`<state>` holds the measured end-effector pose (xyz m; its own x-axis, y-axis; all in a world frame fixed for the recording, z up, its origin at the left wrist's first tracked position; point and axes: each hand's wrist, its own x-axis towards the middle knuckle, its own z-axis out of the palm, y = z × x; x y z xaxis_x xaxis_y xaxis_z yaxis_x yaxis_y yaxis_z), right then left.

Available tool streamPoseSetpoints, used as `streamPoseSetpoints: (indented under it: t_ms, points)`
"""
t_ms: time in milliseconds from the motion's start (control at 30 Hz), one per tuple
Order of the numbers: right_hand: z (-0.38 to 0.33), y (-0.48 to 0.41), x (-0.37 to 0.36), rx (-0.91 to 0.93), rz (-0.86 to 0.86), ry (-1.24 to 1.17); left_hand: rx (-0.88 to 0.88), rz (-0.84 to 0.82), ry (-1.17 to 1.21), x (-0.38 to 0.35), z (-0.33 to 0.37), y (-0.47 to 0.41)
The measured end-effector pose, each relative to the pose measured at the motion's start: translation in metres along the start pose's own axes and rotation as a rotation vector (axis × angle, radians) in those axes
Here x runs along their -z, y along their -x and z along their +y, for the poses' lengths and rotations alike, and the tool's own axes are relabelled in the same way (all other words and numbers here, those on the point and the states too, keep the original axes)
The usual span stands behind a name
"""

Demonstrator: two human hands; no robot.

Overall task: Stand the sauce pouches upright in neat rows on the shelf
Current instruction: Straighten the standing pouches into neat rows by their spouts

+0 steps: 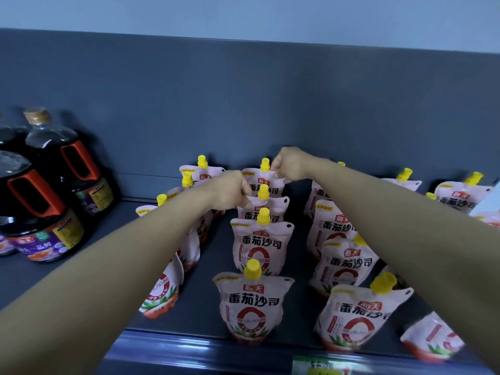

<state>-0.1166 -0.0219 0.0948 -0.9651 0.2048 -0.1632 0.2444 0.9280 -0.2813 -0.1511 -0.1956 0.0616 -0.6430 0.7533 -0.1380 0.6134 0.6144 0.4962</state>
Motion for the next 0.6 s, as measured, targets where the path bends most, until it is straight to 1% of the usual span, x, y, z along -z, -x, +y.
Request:
streamPoseSetpoints:
  t_ms: [433, 600]
  points:
    - [0.000, 0.012, 0.003, 0.006, 0.029, 0.024, 0.012, 0.022, 0.003, -0.002, 0.004, 0.002]
    - [-0.004, 0.022, 0.021, 0.013, 0.124, 0.033, -0.028, -0.016, -0.011, 0.001, 0.006, 0.007]
